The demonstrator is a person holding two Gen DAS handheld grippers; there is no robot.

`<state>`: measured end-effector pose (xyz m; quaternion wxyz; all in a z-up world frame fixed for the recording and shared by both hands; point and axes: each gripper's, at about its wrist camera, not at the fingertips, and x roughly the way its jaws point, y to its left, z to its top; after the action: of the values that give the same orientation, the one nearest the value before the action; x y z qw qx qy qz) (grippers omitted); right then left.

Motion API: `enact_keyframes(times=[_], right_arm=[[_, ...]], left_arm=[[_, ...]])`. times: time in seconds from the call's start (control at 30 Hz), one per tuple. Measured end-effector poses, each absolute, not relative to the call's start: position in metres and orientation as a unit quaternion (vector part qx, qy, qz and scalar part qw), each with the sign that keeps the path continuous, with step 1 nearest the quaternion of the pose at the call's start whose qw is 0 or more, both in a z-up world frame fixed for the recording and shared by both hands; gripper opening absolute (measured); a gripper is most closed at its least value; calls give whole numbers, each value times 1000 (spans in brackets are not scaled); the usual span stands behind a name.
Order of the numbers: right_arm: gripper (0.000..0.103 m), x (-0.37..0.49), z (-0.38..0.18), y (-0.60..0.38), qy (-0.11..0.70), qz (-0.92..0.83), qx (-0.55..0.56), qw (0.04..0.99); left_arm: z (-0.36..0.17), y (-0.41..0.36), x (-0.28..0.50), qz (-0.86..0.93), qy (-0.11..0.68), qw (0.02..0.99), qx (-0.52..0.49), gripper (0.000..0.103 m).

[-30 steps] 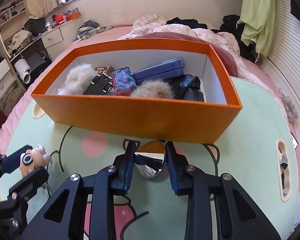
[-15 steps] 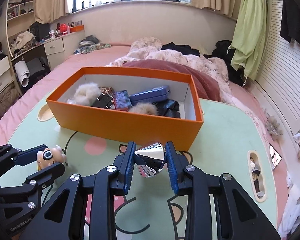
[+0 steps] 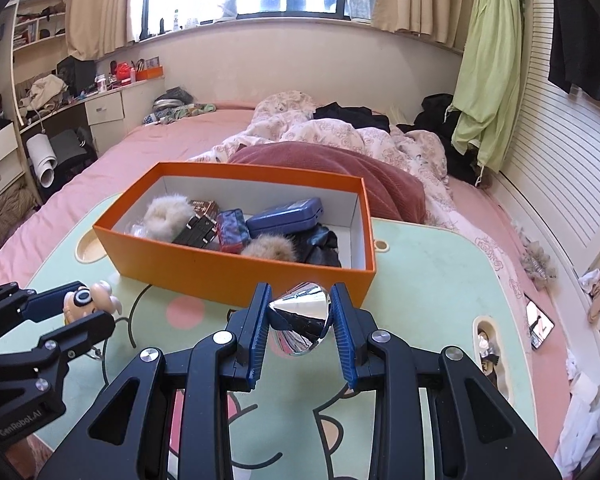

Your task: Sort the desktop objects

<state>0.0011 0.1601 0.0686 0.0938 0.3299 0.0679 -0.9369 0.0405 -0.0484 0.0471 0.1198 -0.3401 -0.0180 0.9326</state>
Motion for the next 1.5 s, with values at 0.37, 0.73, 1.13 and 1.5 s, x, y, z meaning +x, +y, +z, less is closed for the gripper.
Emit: enact_keyframes(times=[0.37, 0.73, 1.13, 1.5], right_arm=[[32, -74, 109, 157, 53, -928, 352, 112], [47, -133, 74, 167, -29, -895, 427, 129], [67, -35, 82, 194, -2, -919, 381, 99], [70, 19, 14, 203, 11, -880, 464, 102]], left_arm=[[98, -47, -42, 941, -25, 108, -321, 39], [74, -40, -74, 939, -2, 50, -339, 87], [36, -34, 11, 916, -24, 76, -394, 100], [-16, -24, 40, 890, 10, 35, -455, 103]])
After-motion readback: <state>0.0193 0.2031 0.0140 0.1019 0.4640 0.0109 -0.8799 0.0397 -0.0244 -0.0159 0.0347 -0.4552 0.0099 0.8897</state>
